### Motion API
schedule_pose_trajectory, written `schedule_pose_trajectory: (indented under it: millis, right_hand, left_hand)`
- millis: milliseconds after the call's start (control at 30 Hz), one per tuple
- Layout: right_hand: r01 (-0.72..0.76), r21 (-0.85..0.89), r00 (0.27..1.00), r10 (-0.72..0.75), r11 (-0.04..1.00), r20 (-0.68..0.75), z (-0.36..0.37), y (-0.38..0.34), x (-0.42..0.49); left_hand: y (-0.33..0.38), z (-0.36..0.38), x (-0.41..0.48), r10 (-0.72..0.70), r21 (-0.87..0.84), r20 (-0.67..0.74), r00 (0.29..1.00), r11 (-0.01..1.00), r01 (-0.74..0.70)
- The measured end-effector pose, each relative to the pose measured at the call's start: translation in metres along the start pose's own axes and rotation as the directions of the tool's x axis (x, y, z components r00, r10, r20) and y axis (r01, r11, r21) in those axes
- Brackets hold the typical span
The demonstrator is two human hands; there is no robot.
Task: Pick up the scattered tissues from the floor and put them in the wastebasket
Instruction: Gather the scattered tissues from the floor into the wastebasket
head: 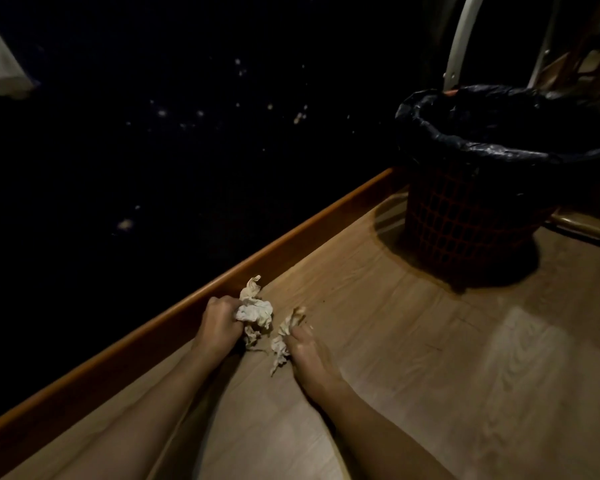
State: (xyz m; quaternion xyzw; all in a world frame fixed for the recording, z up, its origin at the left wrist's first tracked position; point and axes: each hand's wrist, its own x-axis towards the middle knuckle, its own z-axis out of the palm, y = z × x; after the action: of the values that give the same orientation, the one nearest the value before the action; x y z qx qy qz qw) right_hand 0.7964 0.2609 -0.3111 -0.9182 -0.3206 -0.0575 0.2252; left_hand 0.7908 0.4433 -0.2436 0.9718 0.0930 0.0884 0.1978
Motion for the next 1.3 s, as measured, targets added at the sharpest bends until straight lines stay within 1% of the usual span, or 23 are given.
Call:
schedule_pose_trajectory:
  millis: [67, 100, 133, 167, 200, 233, 300, 367, 400, 433, 533, 600, 667, 733, 800, 900, 967, 1033, 1067, 1100, 1167, 1233, 1300]
  right_hand:
    - [-0.045, 0.0, 0.999, 0.045, 0.999, -0.014, -0.012, 0.015, -0.006]
    - [-0.08, 0.021, 0.996, 0.081, 0.997, -0.028, -0.02, 0.022, -0.008]
    - [-0.126, 0.078, 0.989, 0.131, 0.989, -0.073, -0.033, 0.029, -0.009]
    - [-0.163, 0.151, 0.976, 0.182, 0.975, -0.12, -0.048, 0.034, -0.008]
    - [-0.165, 0.189, 0.965, 0.198, 0.968, -0.174, -0.066, 0.04, -0.007]
    - [-0.115, 0.15, 0.965, 0.146, 0.982, -0.219, -0.085, 0.045, -0.001]
    - [-0.034, 0.084, 0.967, 0.054, 0.996, -0.249, -0.128, 0.054, 0.014]
    - [0.018, -0.003, 0.964, -0.018, 1.0, -0.264, -0.176, 0.062, 0.031]
    - [0.025, -0.074, 0.962, -0.045, 0.997, -0.271, -0.203, 0.062, 0.038]
    - [0.008, -0.122, 0.96, -0.042, 0.993, -0.276, -0.228, 0.066, 0.045]
    - [-0.031, -0.21, 0.951, -0.036, 0.977, -0.308, -0.304, 0.079, 0.063]
    - [-0.112, -0.23, 0.944, 0.032, 0.967, -0.328, -0.352, 0.093, 0.077]
    - [-0.164, -0.173, 0.929, 0.094, 0.971, -0.357, -0.393, 0.11, 0.084]
    - [-0.193, -0.12, 0.92, 0.137, 0.974, -0.366, -0.421, 0.127, 0.084]
    - [-0.248, -0.131, 0.921, 0.192, 0.96, -0.337, -0.436, 0.146, 0.081]
    - [-0.358, -0.076, 0.896, 0.319, 0.931, -0.31, -0.435, 0.182, 0.073]
    - [-0.452, -0.007, 0.857, 0.431, 0.892, -0.283, -0.423, 0.204, 0.061]
    - [-0.517, 0.076, 0.801, 0.513, 0.853, -0.308, -0.41, 0.218, 0.049]
    - [-0.52, 0.113, 0.776, 0.523, 0.847, -0.352, -0.406, 0.222, 0.045]
    - [-0.503, 0.136, 0.761, 0.512, 0.853, -0.399, -0.403, 0.225, 0.043]
    - [-0.467, 0.158, 0.746, 0.484, 0.87, -0.457, -0.404, 0.225, 0.045]
    - [-0.47, 0.237, 0.695, 0.522, 0.85, -0.495, -0.41, 0.225, 0.05]
    - [-0.47, 0.31, 0.653, 0.562, 0.826, -0.507, -0.414, 0.224, 0.051]
  left_hand:
    - [0.003, 0.003, 0.001, -0.012, 0.007, 0.034, 0.999, 1.0, 0.012]
    - [0.009, 0.002, 0.001, 0.0, 0.006, 0.048, 0.999, 1.0, 0.0]
    - [0.018, 0.0, 0.002, 0.021, 0.003, 0.065, 0.998, 1.0, -0.021]
    - [0.03, -0.003, 0.005, 0.066, 0.001, 0.08, 0.995, 0.998, -0.066]
    - [0.045, -0.008, 0.009, 0.128, -0.005, 0.094, 0.987, 0.992, -0.128]
    - [0.062, -0.013, 0.014, 0.201, -0.013, 0.103, 0.974, 0.98, -0.201]
    - [0.104, -0.029, 0.028, 0.337, -0.036, 0.109, 0.935, 0.942, -0.335]
    - [0.149, -0.048, 0.049, 0.415, -0.04, 0.095, 0.905, 0.91, -0.414]
    - [0.171, -0.058, 0.061, 0.429, -0.033, 0.082, 0.9, 0.903, -0.428]
    - [0.194, -0.068, 0.073, 0.444, -0.03, 0.059, 0.894, 0.896, -0.443]
    - [0.265, -0.104, 0.104, 0.489, -0.075, -0.014, 0.872, 0.869, -0.488]
    - [0.309, -0.124, 0.12, 0.508, -0.127, -0.064, 0.859, 0.849, -0.512]
    - [0.347, -0.134, 0.137, 0.533, -0.178, -0.109, 0.839, 0.82, -0.544]
    - [0.381, -0.135, 0.15, 0.542, -0.187, -0.119, 0.832, 0.811, -0.555]
    - [0.412, -0.128, 0.16, 0.538, -0.194, -0.113, 0.835, 0.813, -0.55]
    - [0.448, -0.104, 0.162, 0.551, -0.142, -0.063, 0.832, 0.821, -0.554]
    - [0.456, -0.078, 0.165, 0.527, -0.129, 0.03, 0.85, 0.845, -0.519]
    - [0.451, -0.052, 0.169, 0.494, -0.122, 0.076, 0.866, 0.867, -0.484]
    - [0.446, -0.041, 0.171, 0.486, -0.128, 0.047, 0.873, 0.869, -0.477]
    - [0.442, -0.031, 0.173, 0.486, -0.134, -0.013, 0.874, 0.865, -0.483]
    - [0.434, -0.021, 0.172, 0.476, -0.152, -0.169, 0.863, 0.853, -0.499]
    - [0.43, -0.024, 0.169, 0.439, -0.146, -0.299, 0.848, 0.857, -0.495]
    - [0.426, -0.031, 0.169, 0.421, -0.127, -0.374, 0.827, 0.86, -0.495]
